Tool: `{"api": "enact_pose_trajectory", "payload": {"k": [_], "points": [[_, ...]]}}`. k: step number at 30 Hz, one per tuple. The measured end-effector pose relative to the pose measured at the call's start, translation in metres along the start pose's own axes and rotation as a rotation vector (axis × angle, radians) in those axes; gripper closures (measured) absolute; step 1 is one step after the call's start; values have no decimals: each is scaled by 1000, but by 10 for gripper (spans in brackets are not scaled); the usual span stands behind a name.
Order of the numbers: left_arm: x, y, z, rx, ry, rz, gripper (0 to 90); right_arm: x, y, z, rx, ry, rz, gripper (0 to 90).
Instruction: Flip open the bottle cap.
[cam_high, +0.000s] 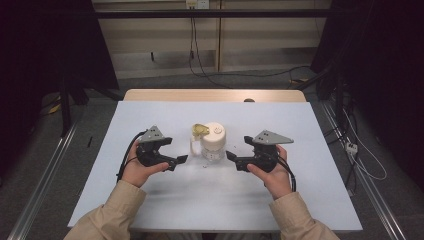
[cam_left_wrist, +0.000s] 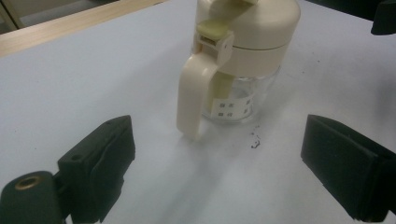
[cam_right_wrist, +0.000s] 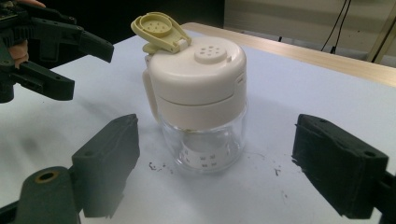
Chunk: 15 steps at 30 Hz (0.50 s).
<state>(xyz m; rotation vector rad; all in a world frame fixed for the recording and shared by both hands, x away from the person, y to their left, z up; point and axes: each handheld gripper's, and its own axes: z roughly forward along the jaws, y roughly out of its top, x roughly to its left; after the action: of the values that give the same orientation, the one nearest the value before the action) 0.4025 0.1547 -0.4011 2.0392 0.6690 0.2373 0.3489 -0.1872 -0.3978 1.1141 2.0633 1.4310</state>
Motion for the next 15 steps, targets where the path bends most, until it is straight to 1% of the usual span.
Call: {"api": "enact_pose_trajectory", "payload": {"k": [3,6,7,9,13,14,15], "points": [[0,-3,-2,-1,2,6,96,-1,-3,-3,-3,1,4,145],[0,-5,-4,-1,1,-4,96,-2,-5,-6,-6,0,6,145],[0,-6,-5,-5,2,2,95,-2,-6,-7,-6,-2,9,144],[0,-7,-6,-2,3,-6,96,-3,-8,-9,-4,-4,9,144],[2,-10,-9,-1,8,-4,96,-5,-12,-12,0,-8,6,143],[2,-11,-9,-7,5,-13,96,-5,-14,-13,-1,-9,8,143],[3,-12,-10,-4,10,-8,96,-6,-15,-14,0,-11,9,143]]}}
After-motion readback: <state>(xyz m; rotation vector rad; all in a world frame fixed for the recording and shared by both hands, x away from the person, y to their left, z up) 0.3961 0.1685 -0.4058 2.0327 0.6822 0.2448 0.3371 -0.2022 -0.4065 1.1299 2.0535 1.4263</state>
